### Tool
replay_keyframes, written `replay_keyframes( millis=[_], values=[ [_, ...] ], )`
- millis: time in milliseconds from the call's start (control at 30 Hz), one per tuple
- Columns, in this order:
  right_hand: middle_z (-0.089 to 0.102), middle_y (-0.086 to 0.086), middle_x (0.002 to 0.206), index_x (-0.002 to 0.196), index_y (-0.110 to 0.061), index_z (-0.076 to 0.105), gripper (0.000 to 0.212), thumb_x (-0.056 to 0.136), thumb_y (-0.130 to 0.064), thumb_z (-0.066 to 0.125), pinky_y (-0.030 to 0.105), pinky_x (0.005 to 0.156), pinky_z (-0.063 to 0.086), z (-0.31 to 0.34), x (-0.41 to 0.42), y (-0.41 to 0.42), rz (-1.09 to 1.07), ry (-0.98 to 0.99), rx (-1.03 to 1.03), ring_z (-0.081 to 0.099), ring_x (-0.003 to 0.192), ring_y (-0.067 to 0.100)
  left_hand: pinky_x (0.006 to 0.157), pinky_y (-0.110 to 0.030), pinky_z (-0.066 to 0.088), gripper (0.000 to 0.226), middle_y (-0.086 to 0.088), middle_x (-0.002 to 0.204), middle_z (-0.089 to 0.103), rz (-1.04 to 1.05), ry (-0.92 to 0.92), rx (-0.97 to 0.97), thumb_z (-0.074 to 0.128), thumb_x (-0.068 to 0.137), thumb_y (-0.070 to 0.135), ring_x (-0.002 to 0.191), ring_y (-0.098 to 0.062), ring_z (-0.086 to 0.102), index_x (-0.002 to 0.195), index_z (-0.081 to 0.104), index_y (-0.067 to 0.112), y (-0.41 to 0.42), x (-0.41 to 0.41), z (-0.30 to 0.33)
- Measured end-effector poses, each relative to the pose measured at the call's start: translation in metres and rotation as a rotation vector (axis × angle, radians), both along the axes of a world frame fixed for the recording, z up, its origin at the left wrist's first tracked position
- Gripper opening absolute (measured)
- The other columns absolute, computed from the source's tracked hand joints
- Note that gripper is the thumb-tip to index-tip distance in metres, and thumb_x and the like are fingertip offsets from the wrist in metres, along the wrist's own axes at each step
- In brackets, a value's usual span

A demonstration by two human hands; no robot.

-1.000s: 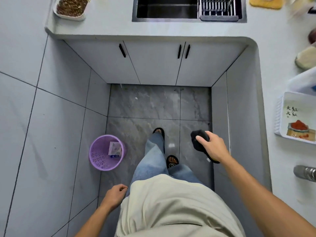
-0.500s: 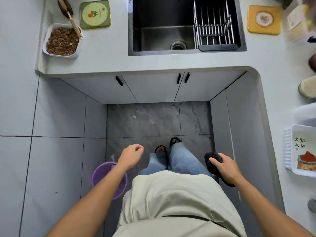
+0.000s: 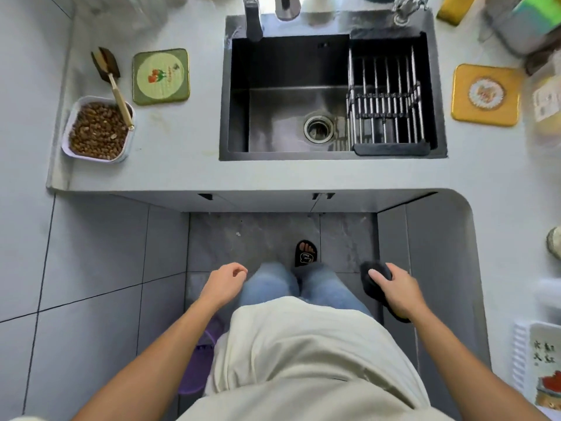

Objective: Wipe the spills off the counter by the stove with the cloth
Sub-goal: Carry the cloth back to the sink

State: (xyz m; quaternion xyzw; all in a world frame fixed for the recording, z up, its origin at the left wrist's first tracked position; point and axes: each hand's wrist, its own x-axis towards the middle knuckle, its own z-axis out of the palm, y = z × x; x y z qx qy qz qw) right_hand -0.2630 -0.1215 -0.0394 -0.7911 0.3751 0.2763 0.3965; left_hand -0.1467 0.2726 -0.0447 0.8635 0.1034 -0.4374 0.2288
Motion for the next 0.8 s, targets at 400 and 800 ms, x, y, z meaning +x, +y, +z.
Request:
replay_keyframes(
  millis=[400, 800],
  values=[
    [0.071, -0.015, 0.088, 0.096, -0.028, 0.068, 0.020, 0.098, -0.047, 0.065, 0.022, 0.066, 0.044, 0.032, 0.203, 0.024, 0.132, -0.132, 0.044, 0.061, 0.085, -0.002, 0.082, -0.032, 0.047, 0.020, 0.003, 0.119, 0.079, 0.167, 0.199, 0.084, 0.057, 0.107, 0.031, 0.108, -0.020, 0.068, 0.109, 0.076, 0.028, 0.044, 0.029, -0.002],
    [0.069, -0.019, 0.072, 0.074, -0.039, 0.062, 0.024, 0.097, -0.046, 0.066, 0.029, 0.061, 0.048, 0.052, 0.238, 0.020, 0.024, -0.042, 0.038, 0.066, 0.074, 0.012, 0.091, -0.029, 0.052, 0.021, 0.018, 0.106, 0.077, 0.042, -0.041, -0.166, 0.058, 0.102, 0.029, 0.101, -0.007, 0.071, 0.110, 0.076, 0.033, -0.017, 0.236, 0.037]
  ],
)
